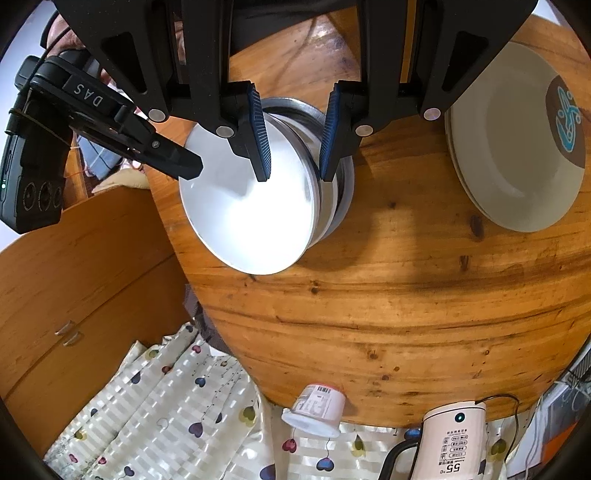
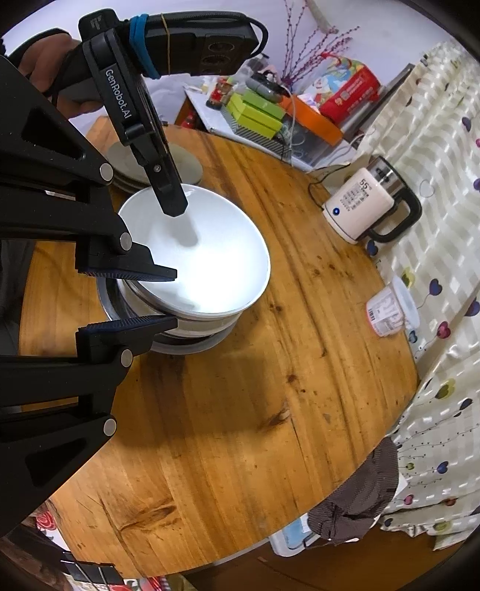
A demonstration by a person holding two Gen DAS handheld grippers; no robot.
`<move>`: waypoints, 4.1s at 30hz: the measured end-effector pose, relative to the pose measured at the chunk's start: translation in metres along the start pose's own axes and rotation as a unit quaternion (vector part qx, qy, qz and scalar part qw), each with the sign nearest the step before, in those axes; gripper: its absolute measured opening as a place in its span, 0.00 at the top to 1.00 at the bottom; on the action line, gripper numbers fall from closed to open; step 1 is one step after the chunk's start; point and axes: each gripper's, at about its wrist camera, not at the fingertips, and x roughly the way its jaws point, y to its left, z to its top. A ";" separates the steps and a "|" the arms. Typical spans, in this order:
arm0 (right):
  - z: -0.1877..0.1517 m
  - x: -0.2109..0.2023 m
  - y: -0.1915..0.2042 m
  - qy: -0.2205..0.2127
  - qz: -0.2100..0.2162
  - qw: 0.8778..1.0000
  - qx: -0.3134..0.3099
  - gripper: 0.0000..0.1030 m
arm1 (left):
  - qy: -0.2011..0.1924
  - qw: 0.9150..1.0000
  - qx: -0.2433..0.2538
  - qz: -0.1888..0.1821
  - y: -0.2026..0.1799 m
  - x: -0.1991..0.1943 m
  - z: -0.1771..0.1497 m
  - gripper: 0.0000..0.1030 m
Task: Organize plates and bowls
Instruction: 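Lower the small white bowl into the nested steel bowl stack with both tools, then grip the whole bowl stack rim with both tools and lift it, then carry the bowl stack with both tools over the beige plate stack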
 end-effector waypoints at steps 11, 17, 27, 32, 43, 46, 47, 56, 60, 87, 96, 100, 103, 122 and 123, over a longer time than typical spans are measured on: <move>-0.001 0.005 0.001 0.009 -0.003 1.000 -0.005 0.81 | 0.009 1.000 -0.001 0.011 0.001 0.006 -0.003 0.73; 0.000 0.009 0.000 0.012 -0.008 1.000 -0.011 0.80 | 0.008 1.000 0.000 0.013 0.001 0.007 -0.003 0.73; 0.000 0.008 0.003 0.011 -0.012 1.000 -0.027 0.80 | -0.003 1.000 0.008 0.006 0.003 0.007 -0.003 0.73; 0.001 0.004 0.004 0.005 -0.010 0.999 -0.037 0.79 | -0.027 0.999 0.021 0.012 0.001 -0.001 -0.005 0.71; -0.002 -0.003 -0.003 -0.011 0.007 0.999 -0.042 0.74 | -0.065 0.997 0.037 0.027 0.004 -0.010 -0.012 0.71; -0.003 -0.005 -0.009 -0.017 0.015 0.999 -0.035 0.70 | -0.073 0.996 0.038 0.027 0.006 -0.012 -0.014 0.71; -0.003 -0.006 -0.011 -0.020 0.019 0.999 -0.033 0.70 | -0.075 0.996 0.038 0.027 0.006 -0.013 -0.014 0.71; -0.001 -0.013 -0.019 -0.041 0.032 0.998 -0.042 0.70 | -0.092 0.994 0.041 0.035 0.014 -0.015 -0.018 0.71; -0.001 -0.013 -0.022 -0.045 0.028 0.998 -0.046 0.70 | -0.096 0.994 0.040 0.037 0.017 -0.015 -0.019 0.71; -0.009 0.006 -0.059 0.004 0.063 0.998 0.021 0.80 | -0.050 0.999 -0.012 -0.016 0.046 0.006 -0.029 0.71; -0.009 0.019 -0.063 0.023 0.094 0.995 0.032 0.88 | -0.028 0.999 -0.026 -0.031 0.052 0.015 -0.030 0.71; -0.008 0.024 -0.062 0.032 0.107 0.993 0.035 0.90 | -0.021 0.999 -0.029 -0.037 0.054 0.019 -0.030 0.71; -0.007 0.027 -0.062 0.037 0.116 0.992 0.033 0.92 | -0.019 0.999 -0.028 -0.040 0.055 0.020 -0.029 0.71; -0.005 0.030 -0.069 0.047 0.138 0.989 0.036 0.93 | -0.011 0.993 -0.021 -0.114 0.063 0.024 -0.025 0.90; -0.005 0.030 -0.069 0.046 0.138 0.989 0.036 0.93 | -0.011 0.993 -0.023 -0.119 0.064 0.024 -0.025 0.90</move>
